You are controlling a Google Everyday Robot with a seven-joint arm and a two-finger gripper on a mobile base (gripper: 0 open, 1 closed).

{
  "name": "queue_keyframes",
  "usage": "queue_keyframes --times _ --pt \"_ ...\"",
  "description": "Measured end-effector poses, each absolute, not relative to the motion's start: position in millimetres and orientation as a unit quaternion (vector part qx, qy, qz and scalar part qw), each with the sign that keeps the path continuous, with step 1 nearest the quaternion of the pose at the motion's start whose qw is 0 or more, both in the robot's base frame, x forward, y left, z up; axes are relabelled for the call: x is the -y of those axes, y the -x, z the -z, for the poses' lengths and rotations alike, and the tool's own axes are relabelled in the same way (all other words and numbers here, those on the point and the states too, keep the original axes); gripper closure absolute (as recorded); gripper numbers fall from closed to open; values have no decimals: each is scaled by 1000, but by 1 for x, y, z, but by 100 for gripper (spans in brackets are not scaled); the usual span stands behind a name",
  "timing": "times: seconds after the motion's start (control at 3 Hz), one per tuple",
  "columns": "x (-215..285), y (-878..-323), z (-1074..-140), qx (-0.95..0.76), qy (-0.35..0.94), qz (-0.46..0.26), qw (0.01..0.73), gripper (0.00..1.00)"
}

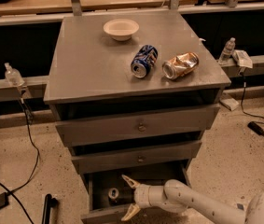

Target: Pick redbull can from bottom drawer and place on counter

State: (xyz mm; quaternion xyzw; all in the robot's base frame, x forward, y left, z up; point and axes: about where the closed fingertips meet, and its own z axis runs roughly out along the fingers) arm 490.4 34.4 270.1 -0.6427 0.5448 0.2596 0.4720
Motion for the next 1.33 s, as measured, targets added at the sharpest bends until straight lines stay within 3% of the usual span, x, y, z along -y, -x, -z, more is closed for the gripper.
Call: queue_keyframes --times 1.33 --pt "-58 -493 -245 -587 574 -350 451 2"
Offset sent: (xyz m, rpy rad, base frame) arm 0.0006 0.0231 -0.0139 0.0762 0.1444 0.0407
